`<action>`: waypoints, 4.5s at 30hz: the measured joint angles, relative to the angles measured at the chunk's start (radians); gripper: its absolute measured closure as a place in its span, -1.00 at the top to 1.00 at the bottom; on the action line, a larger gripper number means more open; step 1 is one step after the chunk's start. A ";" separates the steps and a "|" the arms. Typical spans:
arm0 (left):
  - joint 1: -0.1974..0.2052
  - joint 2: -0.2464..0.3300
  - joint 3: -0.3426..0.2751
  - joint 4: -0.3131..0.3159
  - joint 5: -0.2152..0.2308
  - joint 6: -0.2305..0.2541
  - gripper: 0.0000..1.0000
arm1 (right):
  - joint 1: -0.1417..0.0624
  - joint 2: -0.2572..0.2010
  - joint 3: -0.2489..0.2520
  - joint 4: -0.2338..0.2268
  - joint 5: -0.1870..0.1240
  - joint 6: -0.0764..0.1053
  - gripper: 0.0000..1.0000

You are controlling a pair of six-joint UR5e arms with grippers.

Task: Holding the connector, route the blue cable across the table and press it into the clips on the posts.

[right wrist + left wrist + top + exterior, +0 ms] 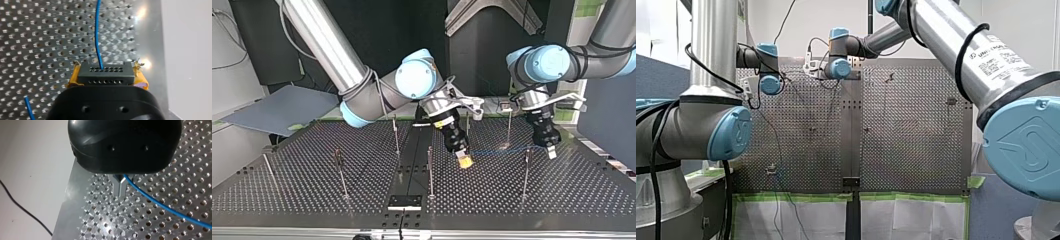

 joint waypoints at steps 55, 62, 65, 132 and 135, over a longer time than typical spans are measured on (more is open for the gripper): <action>0.057 -0.097 0.065 -0.024 0.107 -0.218 0.96 | -0.019 0.052 -0.052 0.029 0.032 0.000 -1.00; 0.061 -0.038 0.007 -0.088 0.161 -0.262 0.96 | -0.024 0.056 -0.052 0.030 0.032 0.000 -1.00; 0.058 -0.011 -0.020 -0.115 0.188 -0.288 0.96 | -0.025 0.058 -0.051 0.031 0.032 0.000 -1.00; -0.127 0.067 -0.002 -0.181 0.150 0.178 0.96 | -0.043 0.064 -0.049 0.059 0.031 0.005 -1.00; -0.132 0.056 0.013 -0.181 0.139 0.179 0.96 | -0.045 0.064 -0.049 0.060 0.031 0.005 -1.00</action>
